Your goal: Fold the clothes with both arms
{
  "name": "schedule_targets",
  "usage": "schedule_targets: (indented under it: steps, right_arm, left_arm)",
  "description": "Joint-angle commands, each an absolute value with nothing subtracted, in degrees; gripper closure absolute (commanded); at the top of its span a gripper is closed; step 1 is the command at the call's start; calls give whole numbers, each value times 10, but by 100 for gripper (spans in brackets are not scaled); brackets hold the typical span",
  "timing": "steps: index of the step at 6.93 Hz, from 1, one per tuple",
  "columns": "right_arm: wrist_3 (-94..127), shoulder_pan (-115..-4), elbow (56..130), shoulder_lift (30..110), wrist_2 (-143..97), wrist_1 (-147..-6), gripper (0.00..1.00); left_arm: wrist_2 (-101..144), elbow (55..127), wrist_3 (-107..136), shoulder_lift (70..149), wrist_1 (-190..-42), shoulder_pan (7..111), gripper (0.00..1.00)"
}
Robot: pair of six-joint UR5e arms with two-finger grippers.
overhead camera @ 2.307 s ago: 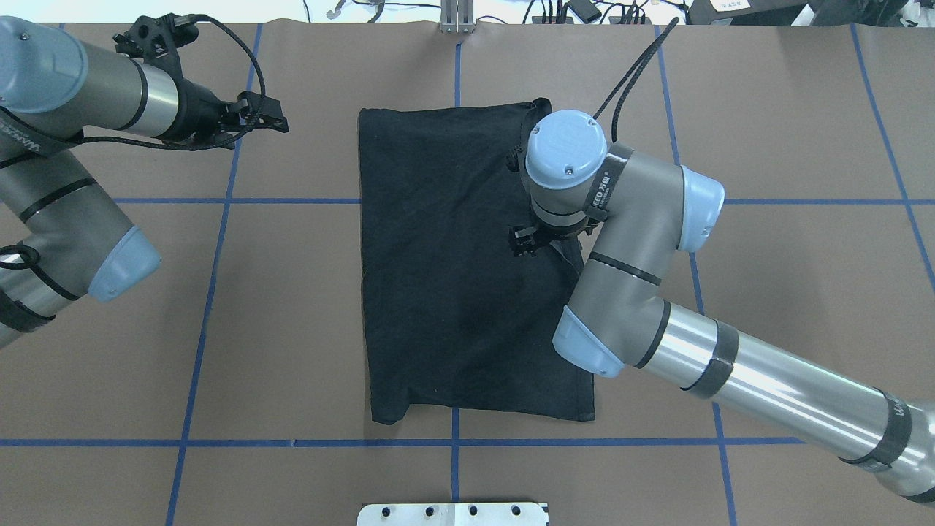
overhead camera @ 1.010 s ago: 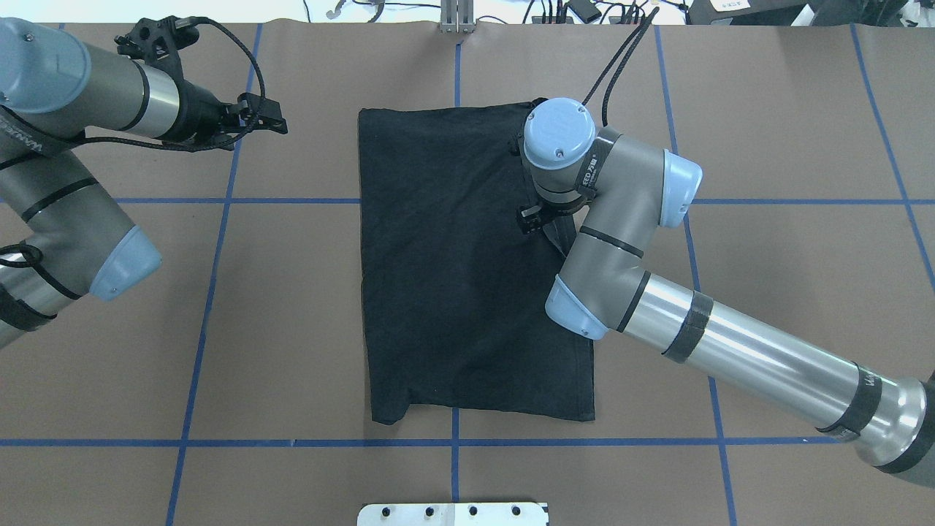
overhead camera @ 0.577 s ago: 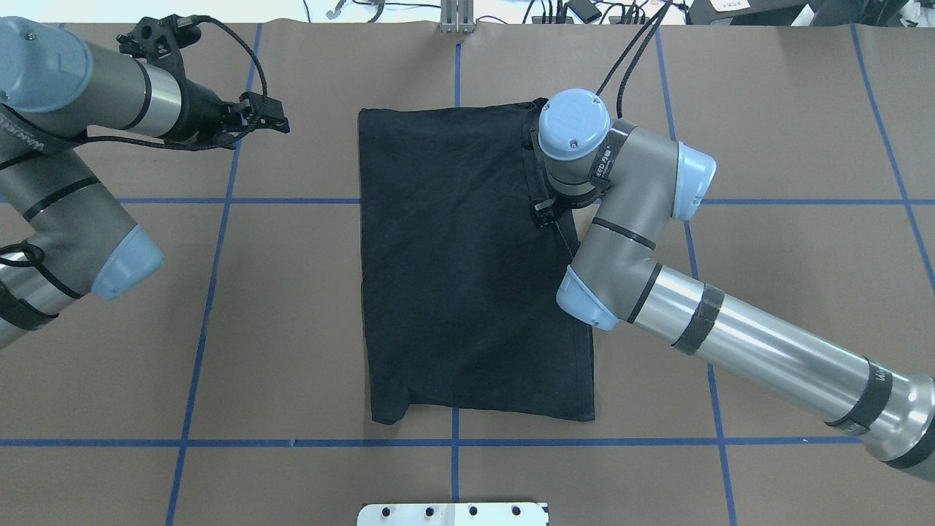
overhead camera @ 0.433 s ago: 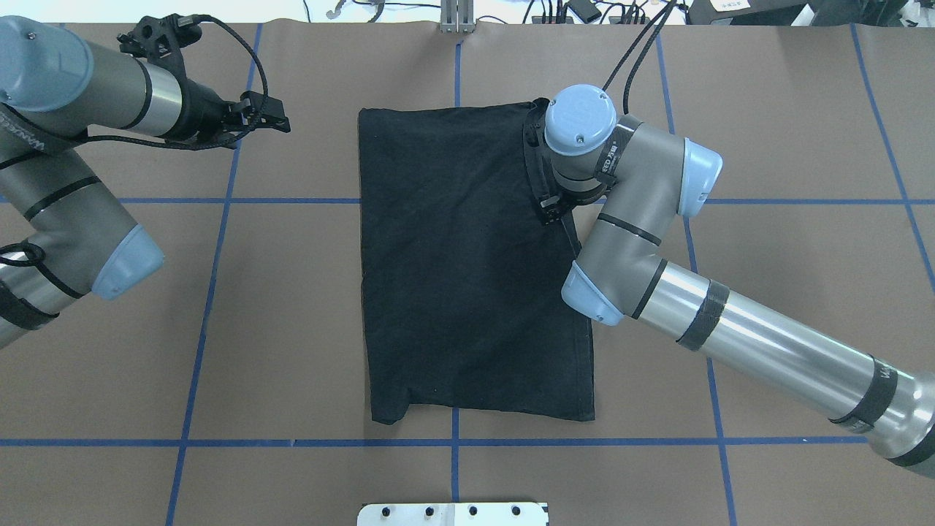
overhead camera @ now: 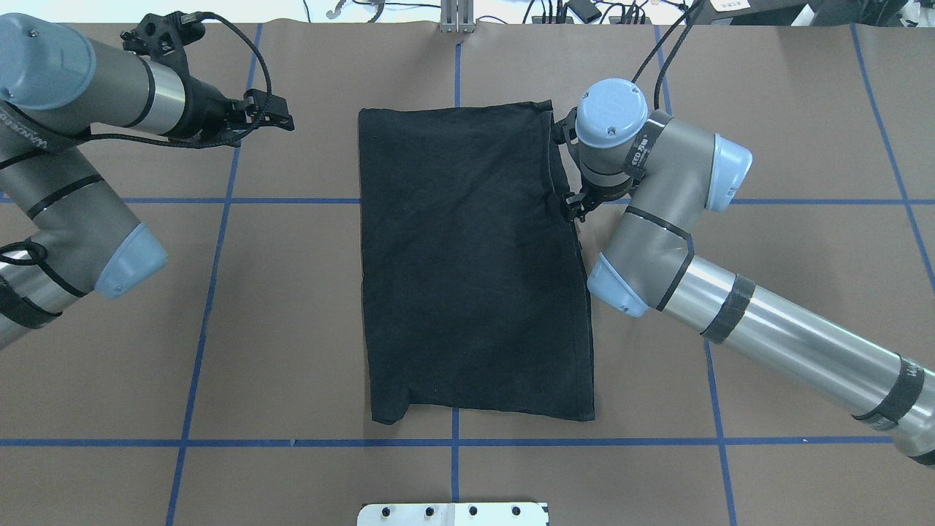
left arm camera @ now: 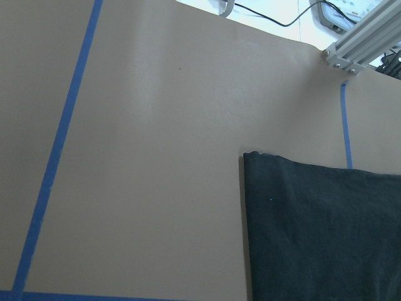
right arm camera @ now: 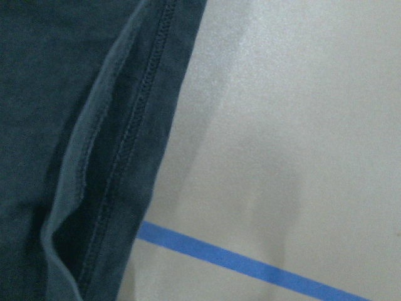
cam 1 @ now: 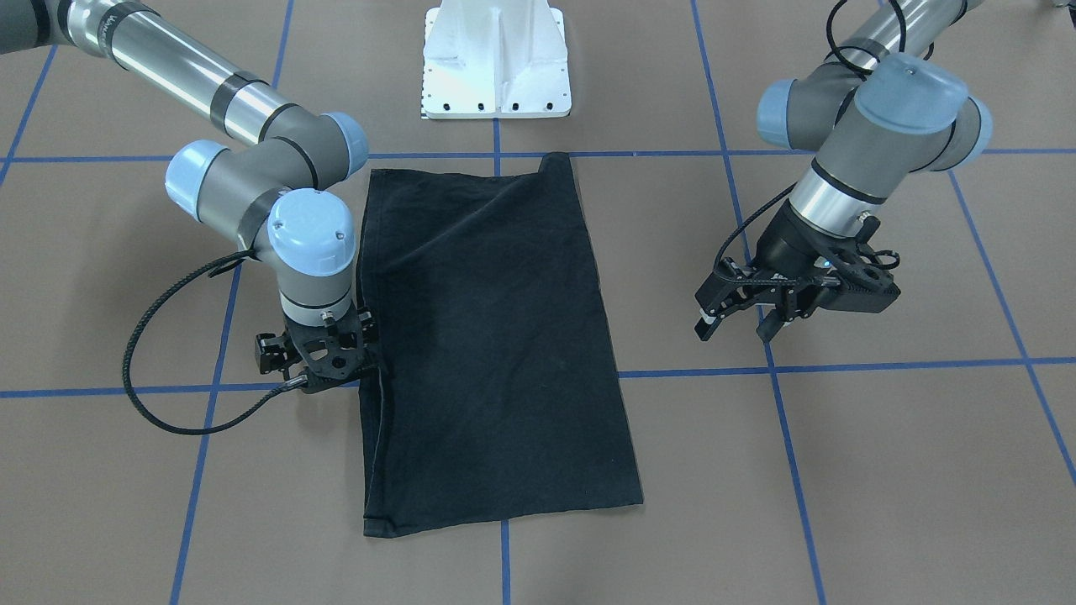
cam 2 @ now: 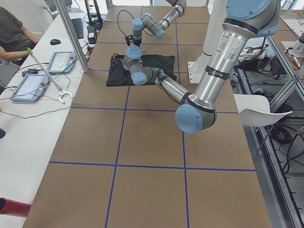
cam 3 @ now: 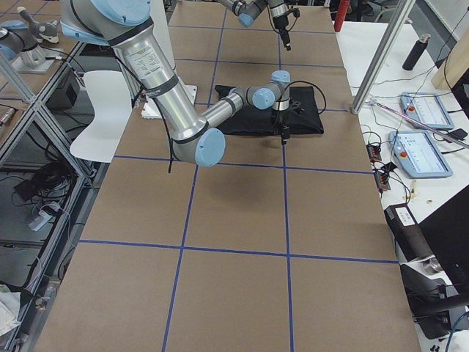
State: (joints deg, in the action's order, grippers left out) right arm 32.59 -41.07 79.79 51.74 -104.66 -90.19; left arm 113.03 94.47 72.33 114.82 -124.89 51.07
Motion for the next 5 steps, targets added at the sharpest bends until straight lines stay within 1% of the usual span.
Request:
schedule_targets:
  steps: [1,3,5]
  right_arm:
    - [311,-440,813,519,-1088,-906,0]
    - [314,-449,821,510,-1120,-901,0]
    - [320,-447,803,486,-1121,-901,0]
  left_arm:
    - [1130,945,723,1150,-1249,511,0]
    - [1130,950,723,1150,-1249,512,0]
    - [1128,957,724,1150,-1249,512,0]
